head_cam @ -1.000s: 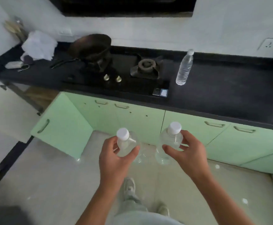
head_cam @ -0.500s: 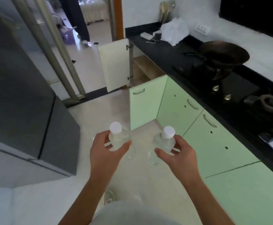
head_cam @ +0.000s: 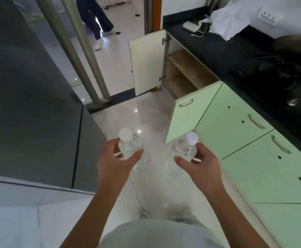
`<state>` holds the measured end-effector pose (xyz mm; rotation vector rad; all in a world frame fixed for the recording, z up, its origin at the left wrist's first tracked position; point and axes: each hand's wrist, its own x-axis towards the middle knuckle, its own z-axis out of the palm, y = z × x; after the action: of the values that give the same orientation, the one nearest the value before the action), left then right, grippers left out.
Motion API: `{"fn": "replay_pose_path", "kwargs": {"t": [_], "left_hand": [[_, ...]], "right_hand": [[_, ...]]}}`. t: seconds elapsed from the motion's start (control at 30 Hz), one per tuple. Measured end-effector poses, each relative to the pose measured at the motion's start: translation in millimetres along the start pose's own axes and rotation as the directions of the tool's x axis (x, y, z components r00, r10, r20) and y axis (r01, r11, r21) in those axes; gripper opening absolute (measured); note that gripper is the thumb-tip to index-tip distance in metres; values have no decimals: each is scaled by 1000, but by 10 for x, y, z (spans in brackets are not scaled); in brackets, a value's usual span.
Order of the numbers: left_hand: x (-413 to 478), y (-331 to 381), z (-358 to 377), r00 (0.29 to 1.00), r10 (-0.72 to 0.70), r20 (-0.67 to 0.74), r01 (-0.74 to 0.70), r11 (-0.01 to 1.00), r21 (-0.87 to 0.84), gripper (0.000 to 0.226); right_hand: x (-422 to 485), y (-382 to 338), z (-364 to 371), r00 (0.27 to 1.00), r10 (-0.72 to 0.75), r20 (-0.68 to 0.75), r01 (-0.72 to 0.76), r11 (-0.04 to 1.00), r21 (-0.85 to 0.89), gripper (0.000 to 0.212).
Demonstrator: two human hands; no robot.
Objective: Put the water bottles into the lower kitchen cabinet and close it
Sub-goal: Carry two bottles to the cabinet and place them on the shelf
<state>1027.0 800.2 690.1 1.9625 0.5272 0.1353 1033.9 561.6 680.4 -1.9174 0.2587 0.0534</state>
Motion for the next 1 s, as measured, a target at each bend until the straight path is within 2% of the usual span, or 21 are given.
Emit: {"fn": "replay_pose_path", "kwargs": {"t": [0.2, 0.3, 0.6, 0.77, 1.0], "left_hand": [[675, 118, 235, 999, -35, -1, 35, 999, -26, 70], [1056, 231, 340, 999, -11, -43, 12, 999, 32, 78], [2077, 724, 541, 982, -8, -191, 16, 999, 39, 61], [2598, 863, 633, 979, -11, -206, 10, 1000, -6, 60], [3532, 864, 672, 990, 38, -134, -41, 999, -19, 62]], "right_hand": [[817, -43, 151, 1000, 9, 16, -8, 1000, -25, 44], [1396, -52, 287, 998, 7, 57, -5, 1000, -26, 39], [2865, -547, 633, 977, -82, 198, 87, 996, -20, 56], [3331, -689, 712, 982, -62, 178, 66, 998, -15, 48], [3880, -742, 1020, 992, 19, 124, -10, 997, -72, 46]]}}
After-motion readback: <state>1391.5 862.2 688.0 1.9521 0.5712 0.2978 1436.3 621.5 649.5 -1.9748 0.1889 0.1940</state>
